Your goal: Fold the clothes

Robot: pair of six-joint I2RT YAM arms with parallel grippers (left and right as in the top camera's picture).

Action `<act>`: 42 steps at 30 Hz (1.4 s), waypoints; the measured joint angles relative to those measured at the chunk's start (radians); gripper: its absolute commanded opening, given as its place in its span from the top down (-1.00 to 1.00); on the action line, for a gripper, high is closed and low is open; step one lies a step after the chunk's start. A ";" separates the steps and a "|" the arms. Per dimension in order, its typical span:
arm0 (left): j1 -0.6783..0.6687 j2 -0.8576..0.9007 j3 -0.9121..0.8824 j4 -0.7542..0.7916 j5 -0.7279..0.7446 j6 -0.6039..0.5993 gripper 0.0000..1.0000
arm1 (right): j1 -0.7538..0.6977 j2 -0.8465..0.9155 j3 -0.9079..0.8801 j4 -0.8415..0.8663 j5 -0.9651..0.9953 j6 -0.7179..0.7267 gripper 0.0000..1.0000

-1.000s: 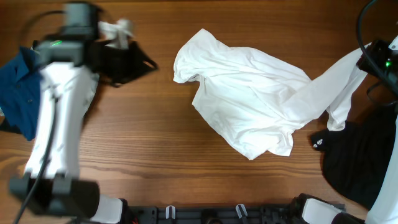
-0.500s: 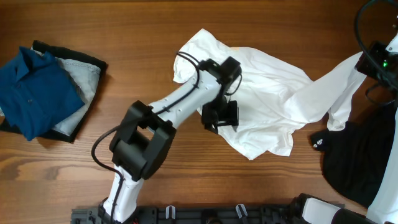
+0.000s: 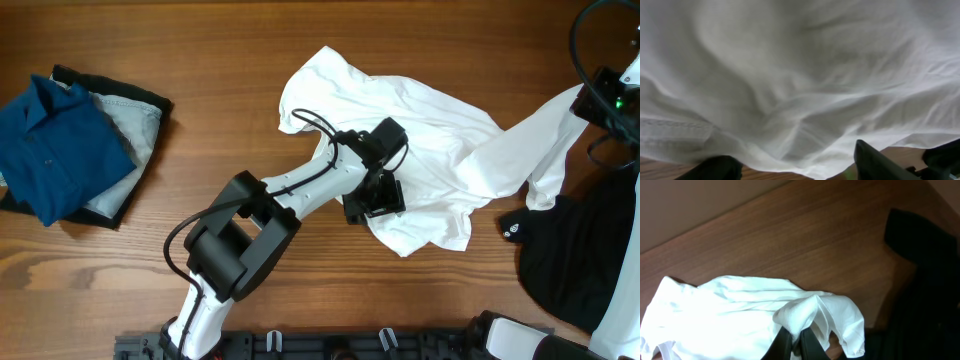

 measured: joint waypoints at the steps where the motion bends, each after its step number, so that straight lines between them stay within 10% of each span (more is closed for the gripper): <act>1: -0.009 0.000 -0.003 0.008 -0.010 -0.005 -0.06 | 0.000 0.000 0.000 0.000 0.000 0.000 0.92; 6: -0.028 -0.003 -0.007 0.024 -0.042 -0.009 -0.07 | 0.000 0.000 0.000 -0.011 0.003 0.000 0.92; 14: -0.033 -0.004 -0.016 0.061 -0.109 -0.029 0.92 | 0.000 0.000 0.000 -0.016 0.003 0.000 0.91; 23: -0.010 -0.018 -0.020 -0.034 -0.196 0.029 0.92 | 0.000 0.000 0.000 -0.034 0.003 0.000 0.91; 33: 0.526 -0.675 -0.036 -0.292 -0.252 0.378 0.92 | 0.000 -0.027 0.000 -0.115 -0.070 -0.001 0.92; 42: 0.956 -1.215 0.050 -0.295 -0.166 0.451 0.92 | 0.000 -0.357 0.026 -0.014 -0.116 -0.004 0.92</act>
